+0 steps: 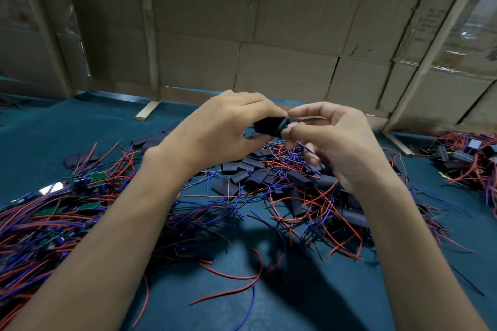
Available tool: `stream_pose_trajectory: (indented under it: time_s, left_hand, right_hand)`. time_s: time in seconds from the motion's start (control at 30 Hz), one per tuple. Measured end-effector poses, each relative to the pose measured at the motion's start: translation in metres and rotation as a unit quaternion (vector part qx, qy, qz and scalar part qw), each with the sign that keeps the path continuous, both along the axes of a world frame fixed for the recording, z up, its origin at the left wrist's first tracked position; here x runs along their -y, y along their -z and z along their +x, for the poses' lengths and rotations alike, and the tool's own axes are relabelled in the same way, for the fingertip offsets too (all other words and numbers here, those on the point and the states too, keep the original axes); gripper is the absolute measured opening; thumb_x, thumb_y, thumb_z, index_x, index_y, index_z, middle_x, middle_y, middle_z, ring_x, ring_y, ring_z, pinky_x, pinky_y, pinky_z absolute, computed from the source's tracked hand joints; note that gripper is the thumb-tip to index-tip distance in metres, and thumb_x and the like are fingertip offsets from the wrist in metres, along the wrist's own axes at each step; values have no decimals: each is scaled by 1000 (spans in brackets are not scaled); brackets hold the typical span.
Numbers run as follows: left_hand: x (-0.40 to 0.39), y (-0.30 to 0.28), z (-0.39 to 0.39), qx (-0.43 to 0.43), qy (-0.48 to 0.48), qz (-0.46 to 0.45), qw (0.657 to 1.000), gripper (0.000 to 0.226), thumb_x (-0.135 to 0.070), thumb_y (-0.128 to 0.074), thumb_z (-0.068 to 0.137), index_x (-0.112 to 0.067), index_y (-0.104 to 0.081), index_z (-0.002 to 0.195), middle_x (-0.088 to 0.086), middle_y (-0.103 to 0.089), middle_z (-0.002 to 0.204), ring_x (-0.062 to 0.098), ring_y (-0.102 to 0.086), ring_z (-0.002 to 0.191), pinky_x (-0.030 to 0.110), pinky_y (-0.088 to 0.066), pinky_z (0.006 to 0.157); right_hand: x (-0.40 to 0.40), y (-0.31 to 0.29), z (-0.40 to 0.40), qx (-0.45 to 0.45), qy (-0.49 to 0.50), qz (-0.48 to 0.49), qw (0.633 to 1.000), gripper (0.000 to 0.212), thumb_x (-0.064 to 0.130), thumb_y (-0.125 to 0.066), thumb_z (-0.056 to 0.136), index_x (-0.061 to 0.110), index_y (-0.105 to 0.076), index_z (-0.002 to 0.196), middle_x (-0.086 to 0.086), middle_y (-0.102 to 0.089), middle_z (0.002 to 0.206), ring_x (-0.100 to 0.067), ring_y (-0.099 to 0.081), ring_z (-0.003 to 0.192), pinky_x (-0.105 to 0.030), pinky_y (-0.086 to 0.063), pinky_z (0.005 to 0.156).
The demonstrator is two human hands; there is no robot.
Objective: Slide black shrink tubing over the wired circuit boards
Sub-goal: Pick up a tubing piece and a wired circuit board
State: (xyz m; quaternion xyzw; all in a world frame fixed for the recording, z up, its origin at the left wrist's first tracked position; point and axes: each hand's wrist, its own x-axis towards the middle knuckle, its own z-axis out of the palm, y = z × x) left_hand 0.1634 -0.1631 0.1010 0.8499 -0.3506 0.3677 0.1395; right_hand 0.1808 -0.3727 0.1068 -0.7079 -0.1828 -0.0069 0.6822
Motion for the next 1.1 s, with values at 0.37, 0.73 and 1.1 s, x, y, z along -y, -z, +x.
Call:
stream_pose_trajectory:
  time_s: [0.37, 0.73, 1.1]
  left_hand:
    - [4, 9, 7, -44, 24, -122, 991, 52, -29, -74, 92, -12, -58, 139, 3, -67, 124, 15, -66, 110, 23, -49, 94]
    - [-5, 95, 48, -402, -274, 61, 872, 56, -55, -62, 93, -21, -55, 137, 7, -53, 131, 31, -51, 122, 42, -45, 98]
    - [-25, 78, 50, -408, -283, -46, 867, 21, -34, -84, 79, -17, -72, 80, 3, -71, 78, 25, -68, 79, 29, -48, 64]
  right_hand:
    - [10, 1, 6, 15, 39, 3, 999, 15, 9, -83, 79, 4, -76, 91, -12, -71, 68, -9, -59, 48, -18, -33, 36]
    - [79, 24, 36, 56, 353, -316, 879, 14, 24, -72, 83, 18, -80, 94, -13, -77, 93, -29, -70, 96, -36, -53, 86]
    - [13, 24, 20, 194, 326, -110, 919, 11, 15, -68, 89, 19, -77, 94, 2, -75, 87, -12, -69, 83, -33, -56, 87]
